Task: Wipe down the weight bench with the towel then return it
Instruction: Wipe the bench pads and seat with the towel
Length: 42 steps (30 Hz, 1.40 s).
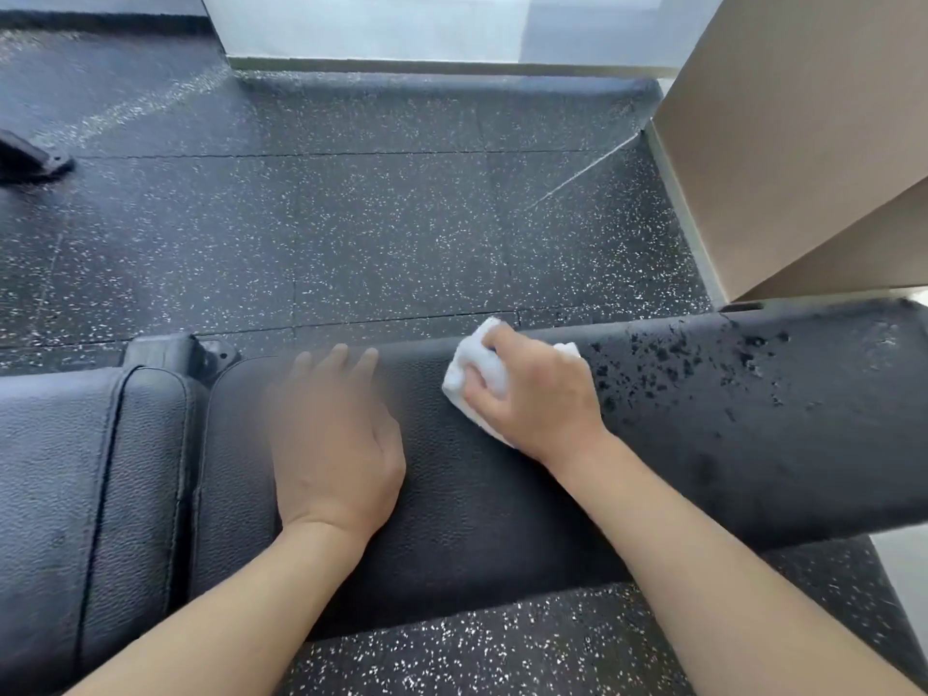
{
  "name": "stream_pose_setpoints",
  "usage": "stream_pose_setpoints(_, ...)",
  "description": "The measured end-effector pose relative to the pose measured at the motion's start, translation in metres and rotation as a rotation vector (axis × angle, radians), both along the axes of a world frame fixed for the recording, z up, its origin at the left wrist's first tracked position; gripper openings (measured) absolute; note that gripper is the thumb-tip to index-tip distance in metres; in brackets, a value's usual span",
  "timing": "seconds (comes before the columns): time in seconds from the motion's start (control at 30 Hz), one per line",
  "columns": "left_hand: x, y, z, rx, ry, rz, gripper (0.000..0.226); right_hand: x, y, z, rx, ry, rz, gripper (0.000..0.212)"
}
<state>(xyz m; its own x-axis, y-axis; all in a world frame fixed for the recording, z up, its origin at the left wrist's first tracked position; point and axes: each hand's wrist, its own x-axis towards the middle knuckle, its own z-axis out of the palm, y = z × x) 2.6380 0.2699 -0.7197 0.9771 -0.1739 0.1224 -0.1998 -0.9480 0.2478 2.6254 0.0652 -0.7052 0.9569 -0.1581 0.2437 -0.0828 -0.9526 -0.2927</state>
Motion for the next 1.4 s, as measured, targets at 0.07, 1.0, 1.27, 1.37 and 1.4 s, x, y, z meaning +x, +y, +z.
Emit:
stream_pose_setpoints(0.07,0.000,0.000,0.000,0.017,0.005,0.006,0.056,0.039,0.005,0.000,0.011,0.036,-0.167,0.030)
stream_pose_setpoints(1.0,0.003,-0.002,-0.007,0.041,0.006,0.007,0.061,0.084,0.080,-0.011,0.146,0.059,-0.011,0.021)
stream_pose_setpoints(1.27,0.003,-0.002,-0.006,0.044,0.007,-0.003,0.061,-0.010,-0.080,0.000,0.042,0.025,-0.418,0.025)
stream_pose_setpoints(1.37,0.003,-0.002,-0.005,0.036,0.019,0.000,0.061,-0.016,-0.051,0.000,0.055,0.017,-0.403,0.031)
stream_pose_setpoints(1.4,0.002,-0.002,-0.004,0.035,0.020,0.004,0.061,-0.013,-0.032,0.001,0.068,0.011,-0.370,0.031)
